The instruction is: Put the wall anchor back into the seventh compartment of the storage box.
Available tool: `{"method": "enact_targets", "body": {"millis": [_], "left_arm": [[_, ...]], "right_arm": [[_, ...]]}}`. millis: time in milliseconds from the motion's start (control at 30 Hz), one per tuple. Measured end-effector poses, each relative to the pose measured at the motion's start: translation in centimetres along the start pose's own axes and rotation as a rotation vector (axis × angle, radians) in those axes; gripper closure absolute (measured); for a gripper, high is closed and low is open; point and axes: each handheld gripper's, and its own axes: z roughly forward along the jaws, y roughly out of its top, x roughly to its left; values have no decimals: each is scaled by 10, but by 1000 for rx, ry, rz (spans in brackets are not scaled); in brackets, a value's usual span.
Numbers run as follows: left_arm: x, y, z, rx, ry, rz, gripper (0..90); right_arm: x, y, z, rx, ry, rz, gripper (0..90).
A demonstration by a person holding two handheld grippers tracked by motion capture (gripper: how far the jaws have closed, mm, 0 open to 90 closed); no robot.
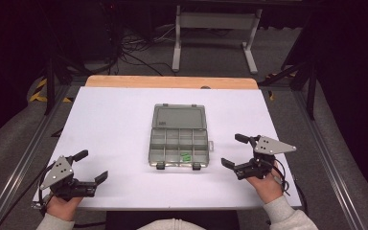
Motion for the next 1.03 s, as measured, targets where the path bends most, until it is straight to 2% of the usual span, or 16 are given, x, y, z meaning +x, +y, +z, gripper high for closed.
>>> {"method": "enact_targets", "body": {"millis": [200,367,533,667,733,933,1033], "left_arm": [[2,0,-1,-6,4,-5,3],[4,0,-1,-20,1,-8,3],[7,1,-3,-36,-2,-6,2],[12,2,-5,-42,-10,-13,2],[12,2,-5,-47,-15,-14,2],[14,2,-2,-59,-29,-2,2],[15,1,-2,-70,-33,-15,2]], "right_arm": [[3,-20,-9,-33,-60,-13,0],[-1,-35,-9,-50,-34,12,0],[-3,-50,-6,-55,-65,-4,0],[-3,-53,-4,-47,-89,1,0],[-3,-54,-5,-49,-85,7,0],[-5,-56,-7,-39,-106,19,0],[-4,-55,-7,-42,-107,13,0]]}}
